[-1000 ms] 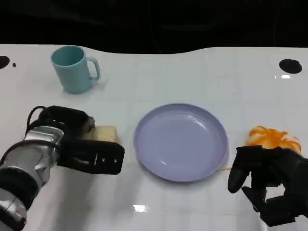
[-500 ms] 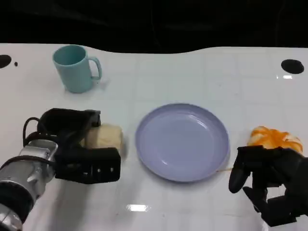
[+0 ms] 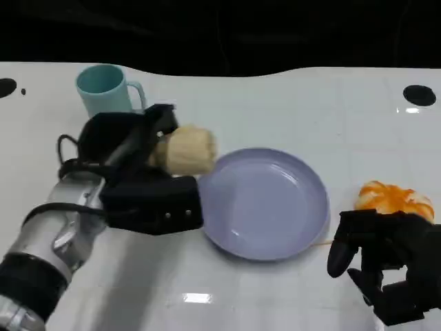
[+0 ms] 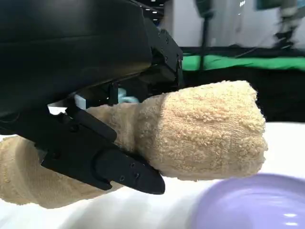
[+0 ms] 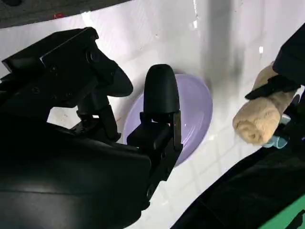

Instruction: Grasp the towel on the left side of the plate with the left hand and place it into the plate.

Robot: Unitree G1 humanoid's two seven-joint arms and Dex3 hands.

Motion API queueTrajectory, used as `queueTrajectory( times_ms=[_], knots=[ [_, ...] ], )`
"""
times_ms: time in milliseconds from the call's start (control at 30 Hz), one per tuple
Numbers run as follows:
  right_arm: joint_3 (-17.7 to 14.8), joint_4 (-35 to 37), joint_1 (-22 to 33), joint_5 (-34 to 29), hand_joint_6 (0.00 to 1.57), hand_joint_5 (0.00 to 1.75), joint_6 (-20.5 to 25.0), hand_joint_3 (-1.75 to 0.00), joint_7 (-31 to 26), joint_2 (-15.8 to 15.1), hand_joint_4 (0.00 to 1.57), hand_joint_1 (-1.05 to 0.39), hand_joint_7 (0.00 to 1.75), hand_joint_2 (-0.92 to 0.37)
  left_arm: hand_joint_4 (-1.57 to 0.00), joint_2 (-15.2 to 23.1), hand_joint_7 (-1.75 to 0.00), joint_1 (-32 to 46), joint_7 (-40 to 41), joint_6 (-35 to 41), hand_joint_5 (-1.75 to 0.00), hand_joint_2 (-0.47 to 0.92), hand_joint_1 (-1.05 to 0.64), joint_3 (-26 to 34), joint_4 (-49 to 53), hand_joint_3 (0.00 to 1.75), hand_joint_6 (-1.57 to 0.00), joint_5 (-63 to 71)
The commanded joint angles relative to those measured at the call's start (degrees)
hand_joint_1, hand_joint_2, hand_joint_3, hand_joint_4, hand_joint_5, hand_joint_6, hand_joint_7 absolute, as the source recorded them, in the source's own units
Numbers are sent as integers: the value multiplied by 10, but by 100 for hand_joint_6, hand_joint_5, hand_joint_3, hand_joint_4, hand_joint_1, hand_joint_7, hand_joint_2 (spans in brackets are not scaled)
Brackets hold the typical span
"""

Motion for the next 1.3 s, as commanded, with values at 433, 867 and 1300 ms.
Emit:
queueTrajectory(
  times_ms=[433, 867, 1300],
  knots=[
    [-2, 9, -1, 1, 69, 175, -16, -116, 0, -5, 76, 2, 152, -53, -89, -113, -174, -11, -75, 84, -175, 57, -24, -54, -86, 80, -60, 44],
    [1, 7, 0, 2, 68, 175, -22, -115, 3, -6, 76, 2, 152, -54, -45, -116, -27, -11, -175, 87, -128, 92, -31, -69, -88, 12, -61, 19],
    [5, 7, -3, -4, 68, 175, -20, -115, 2, -8, 76, 2, 151, -53, -18, -85, 0, 1, -241, 104, -49, 92, -66, -67, -144, 7, -27, 30]
  ],
)
